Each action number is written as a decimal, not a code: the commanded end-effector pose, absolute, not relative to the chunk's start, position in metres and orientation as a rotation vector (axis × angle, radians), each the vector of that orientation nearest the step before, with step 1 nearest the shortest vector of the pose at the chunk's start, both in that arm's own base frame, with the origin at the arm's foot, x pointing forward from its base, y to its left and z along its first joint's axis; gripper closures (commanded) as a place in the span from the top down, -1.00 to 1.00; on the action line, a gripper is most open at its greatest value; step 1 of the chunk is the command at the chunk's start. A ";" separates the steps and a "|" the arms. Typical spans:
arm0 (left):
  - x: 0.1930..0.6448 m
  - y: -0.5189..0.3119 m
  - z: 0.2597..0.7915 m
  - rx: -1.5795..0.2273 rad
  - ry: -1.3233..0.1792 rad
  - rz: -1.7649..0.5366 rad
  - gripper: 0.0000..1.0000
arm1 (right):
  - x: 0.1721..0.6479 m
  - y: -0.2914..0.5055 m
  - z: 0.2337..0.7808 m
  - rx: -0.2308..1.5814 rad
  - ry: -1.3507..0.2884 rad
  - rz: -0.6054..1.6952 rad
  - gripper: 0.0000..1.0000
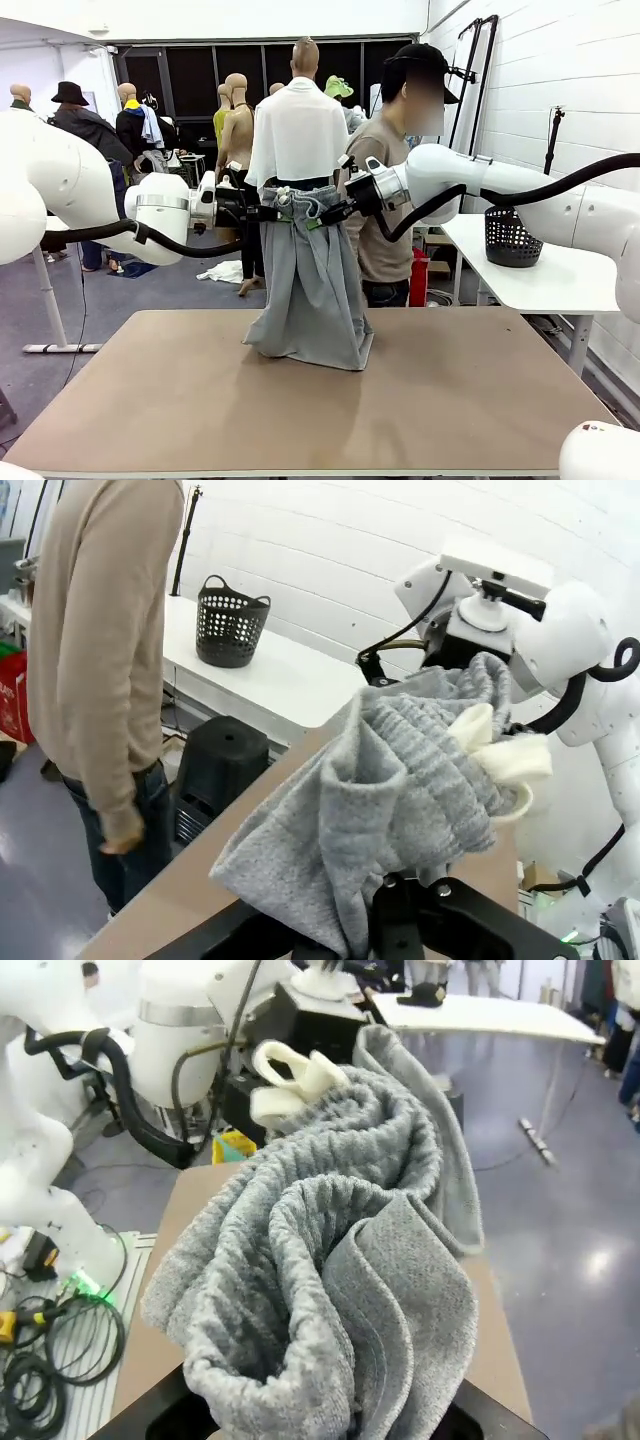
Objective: Fold the training pants.
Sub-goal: Fold the Training pants in half.
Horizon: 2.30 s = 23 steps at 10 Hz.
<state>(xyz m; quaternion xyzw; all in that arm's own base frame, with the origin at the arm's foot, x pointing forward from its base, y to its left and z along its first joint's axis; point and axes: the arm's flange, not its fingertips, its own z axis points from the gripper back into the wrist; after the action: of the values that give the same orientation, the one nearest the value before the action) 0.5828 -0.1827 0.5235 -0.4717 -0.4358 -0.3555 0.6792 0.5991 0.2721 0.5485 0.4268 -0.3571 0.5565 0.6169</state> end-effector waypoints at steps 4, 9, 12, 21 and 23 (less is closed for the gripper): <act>0.537 -0.174 0.505 -1.175 -0.910 -0.753 -1.00 | 0.563 0.230 0.508 1.012 -0.793 1.037 -1.00; 0.524 -0.176 0.453 -1.244 -0.770 -0.589 -1.00 | 0.542 0.223 0.473 1.081 -0.644 0.925 -1.00; 0.520 -0.191 0.445 -1.227 -0.759 -0.645 -1.00 | 0.544 0.236 0.471 1.095 -0.643 0.959 -1.00; 0.493 -0.187 0.427 -1.218 -0.616 -0.435 -1.00 | 0.524 0.216 0.431 1.184 -0.490 0.845 -1.00; 0.479 -0.185 0.418 -1.241 -0.577 -0.368 -1.00 | 0.509 0.209 0.407 1.192 -0.429 0.796 -1.00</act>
<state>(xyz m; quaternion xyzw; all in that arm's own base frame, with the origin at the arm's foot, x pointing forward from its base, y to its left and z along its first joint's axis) 0.4857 -0.2007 0.4105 -0.5700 -0.2530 -0.2056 0.7542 0.5197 0.2258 0.4164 0.5440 -0.2116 0.3810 0.7171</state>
